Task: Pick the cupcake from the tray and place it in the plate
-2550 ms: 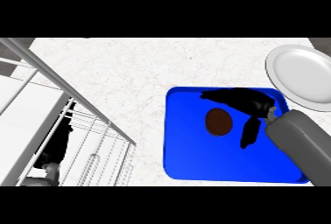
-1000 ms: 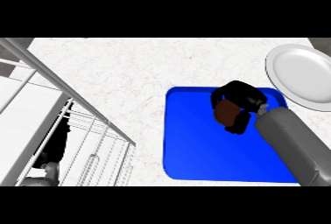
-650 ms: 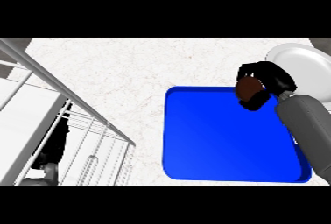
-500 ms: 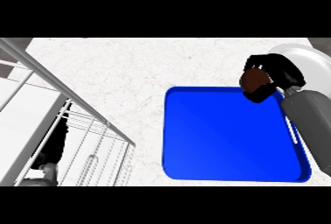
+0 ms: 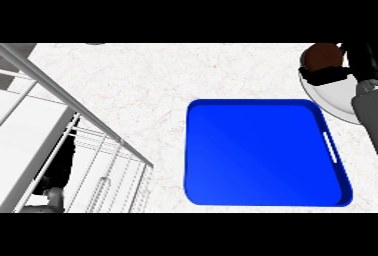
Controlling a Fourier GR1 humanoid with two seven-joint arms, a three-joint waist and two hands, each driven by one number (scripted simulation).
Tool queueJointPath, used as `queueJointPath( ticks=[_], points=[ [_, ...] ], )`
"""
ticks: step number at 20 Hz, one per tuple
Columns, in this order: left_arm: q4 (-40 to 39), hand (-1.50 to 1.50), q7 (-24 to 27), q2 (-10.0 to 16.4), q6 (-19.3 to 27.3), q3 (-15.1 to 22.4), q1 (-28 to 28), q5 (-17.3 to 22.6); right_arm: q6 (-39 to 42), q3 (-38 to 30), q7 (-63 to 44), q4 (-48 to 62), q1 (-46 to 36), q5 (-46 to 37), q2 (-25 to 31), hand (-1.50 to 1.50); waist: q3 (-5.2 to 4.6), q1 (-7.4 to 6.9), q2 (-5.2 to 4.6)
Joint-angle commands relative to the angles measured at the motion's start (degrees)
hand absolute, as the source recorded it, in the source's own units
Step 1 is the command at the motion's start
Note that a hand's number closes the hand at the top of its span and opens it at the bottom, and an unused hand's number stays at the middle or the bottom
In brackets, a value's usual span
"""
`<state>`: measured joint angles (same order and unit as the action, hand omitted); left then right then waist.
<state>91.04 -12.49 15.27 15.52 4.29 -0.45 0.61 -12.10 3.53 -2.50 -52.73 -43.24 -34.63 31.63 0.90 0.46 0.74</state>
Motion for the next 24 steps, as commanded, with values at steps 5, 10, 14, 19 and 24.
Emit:
queueJointPath(
  ticks=[5, 10, 14, 19, 24],
  points=[
    [-4.5, 0.0, -0.9, -2.1, -3.2, 1.3, 0.4, 1.6, -0.9, -6.3, -1.8, 4.7, -0.4, 0.7, 4.8, 1.5, -0.91, -0.75, -1.03],
    [-2.7, 0.0, -2.7, -3.7, -2.3, 3.1, -1.0, -0.2, -1.1, -9.4, 3.1, 13.5, -1.4, 1.2, 8.1, 1.5, -0.81, -1.6, -1.34],
    [-4.3, 0.0, -1.6, -4.5, -3.0, 3.6, -1.1, -0.8, -2.1, -9.5, 3.8, 20.8, -5.1, -0.6, 7.7, 1.5, -0.81, -2.66, -1.74],
    [-7.1, 0.0, 1.4, -6.7, -2.5, 4.0, -2.0, -1.5, -2.8, -10.3, 8.1, 28.3, -4.3, -1.1, 8.1, 1.5, -0.74, -2.98, -2.44],
    [-5.2, 0.0, -0.3, -6.1, -2.5, 3.5, -2.5, -2.1, 5.6, -10.3, 10.6, 35.0, -5.9, -0.8, 9.2, 1.5, -0.68, -3.5, -2.34]
  ],
)
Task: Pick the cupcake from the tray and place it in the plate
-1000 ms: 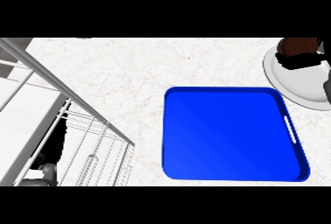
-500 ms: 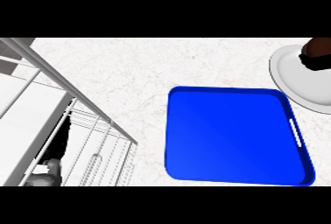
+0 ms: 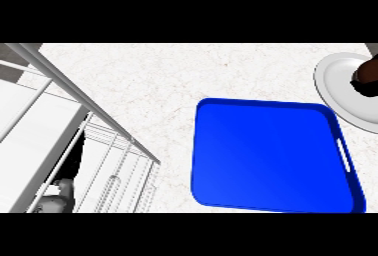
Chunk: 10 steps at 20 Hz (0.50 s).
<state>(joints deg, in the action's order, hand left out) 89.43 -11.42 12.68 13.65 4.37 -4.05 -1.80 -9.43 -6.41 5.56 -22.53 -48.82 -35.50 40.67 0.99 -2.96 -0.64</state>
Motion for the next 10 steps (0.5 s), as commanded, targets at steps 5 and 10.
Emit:
queueJointPath(
  ticks=[5, 10],
  points=[
    [-2.2, 0.0, -1.8, -1.6, -3.5, 2.0, 2.6, 2.2, 11.9, 1.0, 2.9, 10.1, -0.6, -1.0, 1.2, -1.5, -0.78, -0.62, -0.83],
    [-1.5, 0.0, -4.1, -3.6, -1.1, 3.4, 0.3, -0.3, 16.0, 0.2, 12.7, 11.4, -0.8, -0.5, 4.1, -1.5, -0.65, -0.19, -0.86]
  ],
)
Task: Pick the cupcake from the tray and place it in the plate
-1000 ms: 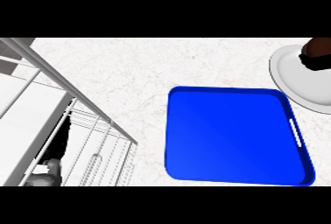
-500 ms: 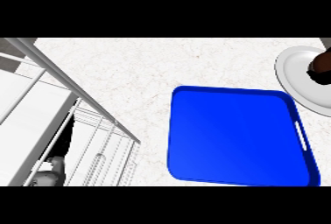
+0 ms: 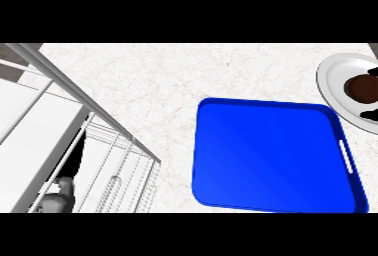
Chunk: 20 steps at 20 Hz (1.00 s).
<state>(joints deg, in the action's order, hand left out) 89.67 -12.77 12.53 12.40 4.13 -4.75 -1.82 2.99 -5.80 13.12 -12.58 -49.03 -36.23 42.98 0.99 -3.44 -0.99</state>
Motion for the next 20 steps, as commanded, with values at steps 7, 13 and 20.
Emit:
queueJointPath(
  ticks=[7, 13, 20],
  points=[
    [-2.7, 0.0, -0.8, -3.5, 0.0, 2.1, 3.0, 0.1, 5.9, -15.7, 16.0, 0.6, -2.8, 16.2, 0.4, -1.5, -0.58, 2.18, -0.04],
    [-3.2, 0.0, -0.9, -3.1, -1.2, 1.4, 2.7, 0.4, 16.4, -22.2, 18.2, 4.8, -0.2, 22.6, 6.2, -1.5, -0.63, 1.84, -0.47],
    [-1.8, 0.0, -1.6, -2.1, -2.8, -0.1, 2.2, 1.4, 22.3, -22.9, 22.1, 4.9, 3.2, 23.4, 7.7, -1.5, -0.65, 0.91, -0.33]
  ],
)
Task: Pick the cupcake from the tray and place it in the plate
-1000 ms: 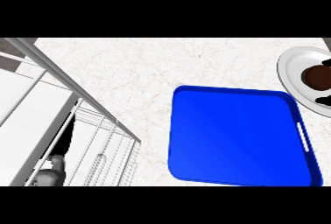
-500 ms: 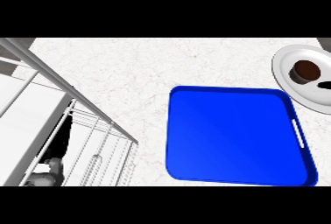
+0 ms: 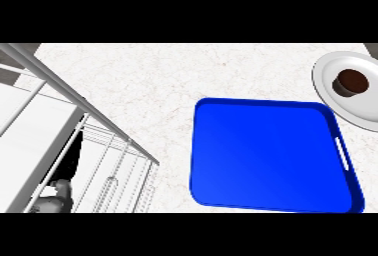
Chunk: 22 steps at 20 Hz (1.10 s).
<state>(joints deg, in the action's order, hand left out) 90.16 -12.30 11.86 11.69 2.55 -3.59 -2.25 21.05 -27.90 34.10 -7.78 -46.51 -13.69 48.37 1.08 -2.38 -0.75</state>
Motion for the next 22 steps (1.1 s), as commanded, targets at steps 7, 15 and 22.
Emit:
queueJointPath(
  ticks=[7, 15, 22],
  points=[
    [-4.0, 0.0, -0.2, -1.9, -3.4, 0.6, 2.8, 2.8, 3.0, -0.7, 7.4, -0.5, 4.4, 0.8, -1.5, -1.5, -0.76, -0.33, -0.59],
    [-4.8, 0.0, -0.1, -4.1, -1.3, 2.7, 1.5, -0.7, -3.1, 0.2, 5.5, -0.1, 4.9, -0.8, -1.4, -1.5, -0.72, -0.61, -0.91],
    [-7.2, 0.0, -0.1, -3.4, -2.7, 1.0, -2.1, -0.2, -7.1, 0.7, 2.9, 0.2, 3.1, -1.6, -2.5, -1.5, -0.75, -0.47, -1.06]
  ],
)
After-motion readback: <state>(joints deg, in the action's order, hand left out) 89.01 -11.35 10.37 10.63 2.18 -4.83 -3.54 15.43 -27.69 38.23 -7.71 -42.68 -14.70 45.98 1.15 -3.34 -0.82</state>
